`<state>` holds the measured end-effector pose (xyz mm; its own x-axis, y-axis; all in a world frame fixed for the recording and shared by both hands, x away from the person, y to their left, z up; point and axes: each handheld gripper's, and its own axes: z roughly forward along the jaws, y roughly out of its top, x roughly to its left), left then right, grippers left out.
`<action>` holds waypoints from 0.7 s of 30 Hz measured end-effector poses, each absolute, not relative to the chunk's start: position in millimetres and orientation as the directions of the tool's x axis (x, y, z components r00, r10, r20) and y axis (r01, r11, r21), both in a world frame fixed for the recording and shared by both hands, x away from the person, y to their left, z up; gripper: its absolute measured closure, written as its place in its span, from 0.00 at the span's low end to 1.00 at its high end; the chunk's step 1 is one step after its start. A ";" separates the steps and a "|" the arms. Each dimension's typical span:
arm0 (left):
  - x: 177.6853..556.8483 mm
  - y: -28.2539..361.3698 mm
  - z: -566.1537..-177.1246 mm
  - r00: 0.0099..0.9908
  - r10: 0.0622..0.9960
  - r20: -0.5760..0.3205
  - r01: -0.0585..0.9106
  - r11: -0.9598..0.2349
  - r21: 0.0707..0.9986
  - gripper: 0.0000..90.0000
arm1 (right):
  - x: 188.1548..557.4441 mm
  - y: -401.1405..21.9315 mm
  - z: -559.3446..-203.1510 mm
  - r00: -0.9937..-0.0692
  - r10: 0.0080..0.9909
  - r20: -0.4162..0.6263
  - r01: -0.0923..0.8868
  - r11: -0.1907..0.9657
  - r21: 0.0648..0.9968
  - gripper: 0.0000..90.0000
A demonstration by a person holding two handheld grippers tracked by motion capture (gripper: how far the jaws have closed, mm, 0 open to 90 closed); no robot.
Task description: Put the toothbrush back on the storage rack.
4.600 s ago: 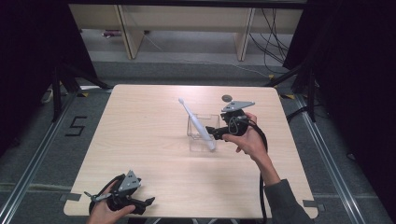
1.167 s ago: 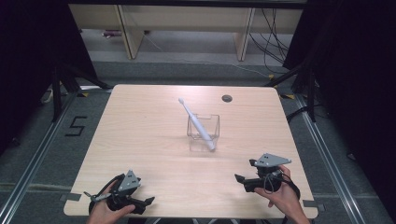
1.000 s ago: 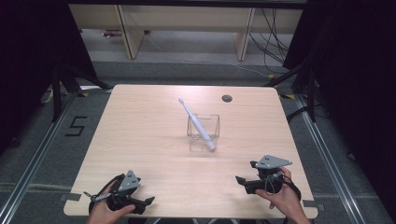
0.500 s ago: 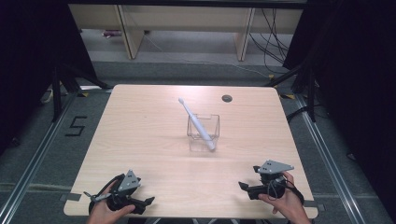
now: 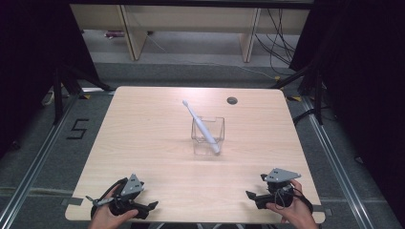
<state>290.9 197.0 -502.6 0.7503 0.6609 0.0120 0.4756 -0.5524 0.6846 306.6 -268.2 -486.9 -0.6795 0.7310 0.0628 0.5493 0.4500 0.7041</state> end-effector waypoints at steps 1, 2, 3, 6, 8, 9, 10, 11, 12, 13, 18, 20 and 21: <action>290.9 197.0 -502.5 0.751 0.661 0.012 0.475 -0.553 0.685 0.16 | 310.2 -270.2 -489.1 -0.711 0.703 0.023 0.502 0.484 0.717 0.18; 290.9 197.0 -502.5 0.751 0.661 0.012 0.475 -0.552 0.685 0.16 | 307.2 -268.8 -489.6 -0.688 0.725 0.040 0.529 0.463 0.711 0.18; 290.9 197.1 -502.5 0.751 0.660 0.013 0.475 -0.553 0.685 0.16 | 307.5 -269.8 -489.2 -0.691 0.722 0.023 0.518 0.474 0.712 0.18; 290.6 197.1 -502.4 0.749 0.662 0.012 0.476 -0.551 0.685 0.16 | 306.3 -270.1 -491.9 -0.704 0.710 0.027 0.520 0.489 0.700 0.18; 290.6 197.1 -502.4 0.749 0.662 0.012 0.476 -0.552 0.685 0.16 | 305.1 -270.6 -491.3 -0.706 0.709 0.011 0.515 0.502 0.695 0.18; 290.2 196.8 -502.5 0.750 0.662 0.005 0.478 -0.547 0.688 0.16 | 304.0 -270.0 -492.1 -0.702 0.712 0.017 0.520 0.495 0.696 0.18; 290.4 197.3 -502.1 0.752 0.659 0.013 0.474 -0.554 0.685 0.16 | 303.7 -270.6 -492.1 -0.706 0.708 0.009 0.515 0.504 0.694 0.18; 290.4 197.3 -502.0 0.752 0.660 0.013 0.473 -0.553 0.685 0.16 | 304.3 -271.6 -492.2 -0.711 0.703 0.003 0.509 0.512 0.692 0.18; 290.2 197.1 -501.8 0.751 0.660 0.013 0.473 -0.551 0.688 0.16 | 304.0 -271.6 -492.5 -0.714 0.701 0.003 0.507 0.514 0.692 0.18; 290.3 197.1 -501.7 0.751 0.661 0.014 0.472 -0.551 0.688 0.16 | 303.4 -272.0 -492.2 -0.713 0.701 0.002 0.510 0.516 0.688 0.18; 290.2 197.3 -501.7 0.751 0.660 0.019 0.470 -0.556 0.686 0.16 | 303.2 -274.2 -492.3 -0.716 0.698 0.009 0.508 0.513 0.692 0.18; 290.1 197.0 -501.7 0.750 0.661 0.018 0.471 -0.553 0.687 0.16 | 304.6 -274.9 -493.5 -0.728 0.686 0.004 0.495 0.522 0.695 0.18; 290.1 197.1 -501.8 0.750 0.661 0.018 0.471 -0.554 0.687 0.16 | 304.3 -275.0 -493.4 -0.725 0.689 0.001 0.496 0.521 0.694 0.18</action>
<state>290.1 197.1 -501.8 0.7505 0.6607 0.0184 0.4708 -0.5539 0.6867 304.3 -275.0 -493.4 -0.7246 0.6892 0.0006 0.4965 0.5214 0.6940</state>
